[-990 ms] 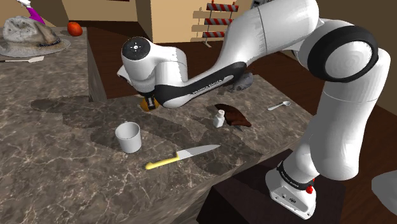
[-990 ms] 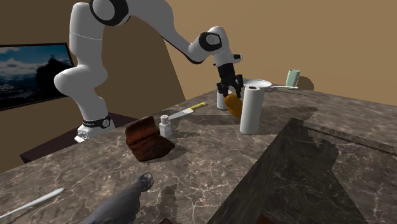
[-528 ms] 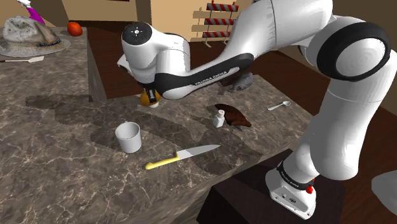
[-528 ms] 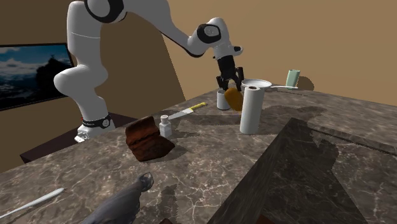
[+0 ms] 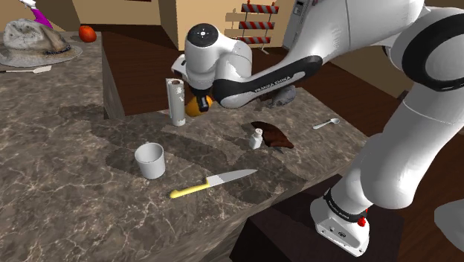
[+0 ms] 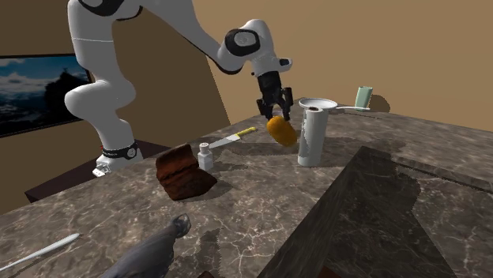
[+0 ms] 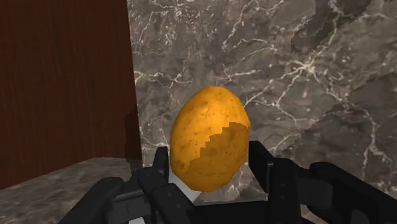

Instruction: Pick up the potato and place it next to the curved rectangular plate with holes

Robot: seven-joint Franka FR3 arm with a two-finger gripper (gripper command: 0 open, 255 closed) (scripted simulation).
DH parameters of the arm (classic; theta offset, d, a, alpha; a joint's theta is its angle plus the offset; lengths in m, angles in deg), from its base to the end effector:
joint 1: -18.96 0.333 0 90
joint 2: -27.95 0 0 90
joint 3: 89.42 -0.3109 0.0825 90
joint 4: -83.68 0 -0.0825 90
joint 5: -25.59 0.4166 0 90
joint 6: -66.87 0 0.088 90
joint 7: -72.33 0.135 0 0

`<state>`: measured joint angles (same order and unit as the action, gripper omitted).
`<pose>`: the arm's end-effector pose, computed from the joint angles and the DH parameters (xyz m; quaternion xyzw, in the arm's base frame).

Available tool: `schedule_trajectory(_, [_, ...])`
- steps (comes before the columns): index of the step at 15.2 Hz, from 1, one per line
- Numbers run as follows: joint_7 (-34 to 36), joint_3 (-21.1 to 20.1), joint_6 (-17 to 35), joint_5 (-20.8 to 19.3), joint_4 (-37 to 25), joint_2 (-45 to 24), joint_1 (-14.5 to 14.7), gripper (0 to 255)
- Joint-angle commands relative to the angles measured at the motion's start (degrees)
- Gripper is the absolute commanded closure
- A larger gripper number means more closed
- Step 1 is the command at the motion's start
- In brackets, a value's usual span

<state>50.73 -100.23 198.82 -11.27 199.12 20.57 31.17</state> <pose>0.5896 0.2216 0.3627 0.8056 0.5359 0.0817 0.2391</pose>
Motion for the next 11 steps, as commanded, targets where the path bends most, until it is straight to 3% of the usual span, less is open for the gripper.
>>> schedule_trajectory(1, [-2.18,1.04,2.19,0.49,3.24,2.46,-1.66,255])
schedule_trajectory(11, [-14.29,8.03,11.92,2.36,15.51,11.42,-8.78,255])
